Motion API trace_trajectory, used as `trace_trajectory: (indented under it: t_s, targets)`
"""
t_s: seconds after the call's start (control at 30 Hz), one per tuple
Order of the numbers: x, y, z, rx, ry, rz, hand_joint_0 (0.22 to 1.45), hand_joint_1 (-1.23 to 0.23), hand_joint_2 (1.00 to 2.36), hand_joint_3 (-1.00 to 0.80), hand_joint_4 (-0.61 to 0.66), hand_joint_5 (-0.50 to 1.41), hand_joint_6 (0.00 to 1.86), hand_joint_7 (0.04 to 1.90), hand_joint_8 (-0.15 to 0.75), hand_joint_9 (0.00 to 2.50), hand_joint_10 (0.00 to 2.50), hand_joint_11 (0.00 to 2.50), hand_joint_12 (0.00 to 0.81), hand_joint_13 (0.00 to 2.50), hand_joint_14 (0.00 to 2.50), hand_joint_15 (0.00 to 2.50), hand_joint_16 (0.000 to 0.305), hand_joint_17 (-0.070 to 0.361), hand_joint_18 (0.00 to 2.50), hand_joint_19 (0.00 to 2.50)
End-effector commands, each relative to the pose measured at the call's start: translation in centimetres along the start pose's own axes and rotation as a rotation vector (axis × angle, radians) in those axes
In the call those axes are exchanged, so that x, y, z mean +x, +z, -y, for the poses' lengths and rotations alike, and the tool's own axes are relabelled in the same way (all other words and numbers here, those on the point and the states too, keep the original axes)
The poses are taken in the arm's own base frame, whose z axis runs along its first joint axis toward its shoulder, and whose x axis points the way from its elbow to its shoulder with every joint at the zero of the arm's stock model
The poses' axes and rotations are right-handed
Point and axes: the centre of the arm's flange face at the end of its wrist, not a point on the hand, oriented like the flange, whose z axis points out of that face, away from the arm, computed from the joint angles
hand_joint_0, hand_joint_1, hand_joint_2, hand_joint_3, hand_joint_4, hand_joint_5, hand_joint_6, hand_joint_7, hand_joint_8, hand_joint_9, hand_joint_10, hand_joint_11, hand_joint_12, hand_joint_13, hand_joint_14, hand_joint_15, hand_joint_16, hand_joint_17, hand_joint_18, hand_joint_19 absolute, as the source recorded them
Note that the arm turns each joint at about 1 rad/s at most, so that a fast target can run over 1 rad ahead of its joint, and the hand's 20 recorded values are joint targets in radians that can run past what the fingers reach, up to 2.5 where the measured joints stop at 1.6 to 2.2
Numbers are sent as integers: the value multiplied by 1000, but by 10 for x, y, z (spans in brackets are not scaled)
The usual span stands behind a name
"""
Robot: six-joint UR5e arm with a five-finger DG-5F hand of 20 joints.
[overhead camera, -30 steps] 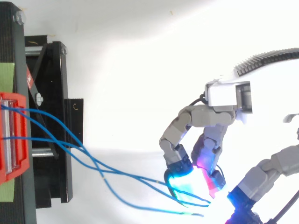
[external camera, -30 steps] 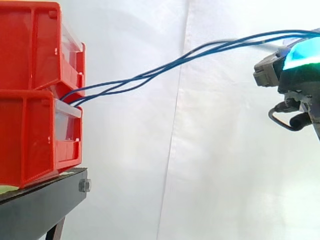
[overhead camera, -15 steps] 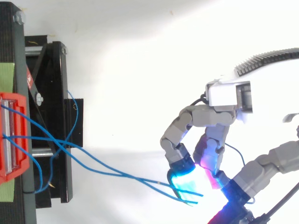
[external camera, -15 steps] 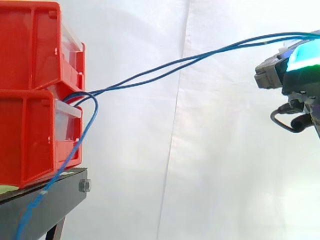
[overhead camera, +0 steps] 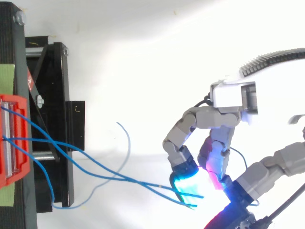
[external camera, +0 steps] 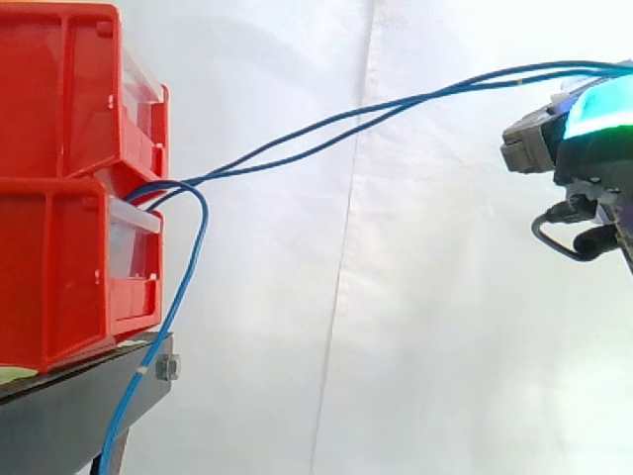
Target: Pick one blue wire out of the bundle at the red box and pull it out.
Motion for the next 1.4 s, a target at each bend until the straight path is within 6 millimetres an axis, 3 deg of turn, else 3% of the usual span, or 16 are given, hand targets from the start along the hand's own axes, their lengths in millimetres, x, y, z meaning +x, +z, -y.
trace_trajectory:
  t_s: [0.0,0.17,0.33,0.5,1.0,1.07,1.2,1.37]
  targets:
    - [0,0,0,0,0,0,550,-587,1008,-331,96,-43,851,1087,397,1317,14,685,476,1068,16,503,62,139,1123,522]
    - [-1,0,0,1,1,3,552,-548,1008,-285,148,-43,824,1092,416,1316,13,690,495,1079,14,506,65,147,1138,506]
    - [-2,0,1,1,1,3,544,-679,1009,-236,193,-59,850,1198,437,1317,14,762,502,1089,13,504,66,149,1171,481]
    - [-2,0,1,1,1,3,562,-816,1011,-224,207,-89,910,1136,433,1289,13,825,487,1076,16,526,63,141,1146,486]
    - [-3,-1,1,1,1,4,608,-1035,1000,-500,258,-201,970,877,380,944,14,914,452,928,16,517,56,126,1010,445]
    - [-4,-1,1,3,2,5,578,-1021,1000,-500,263,-205,970,866,379,933,11,911,456,925,18,511,57,127,1013,449]
    - [-3,-1,1,0,2,0,477,-797,1000,-500,254,-175,952,865,413,1041,9,891,480,953,15,513,62,139,1046,469]
    - [-4,-1,1,2,2,1,546,-656,1001,-484,222,-122,915,1034,401,1197,13,881,452,976,16,522,56,126,1024,522]
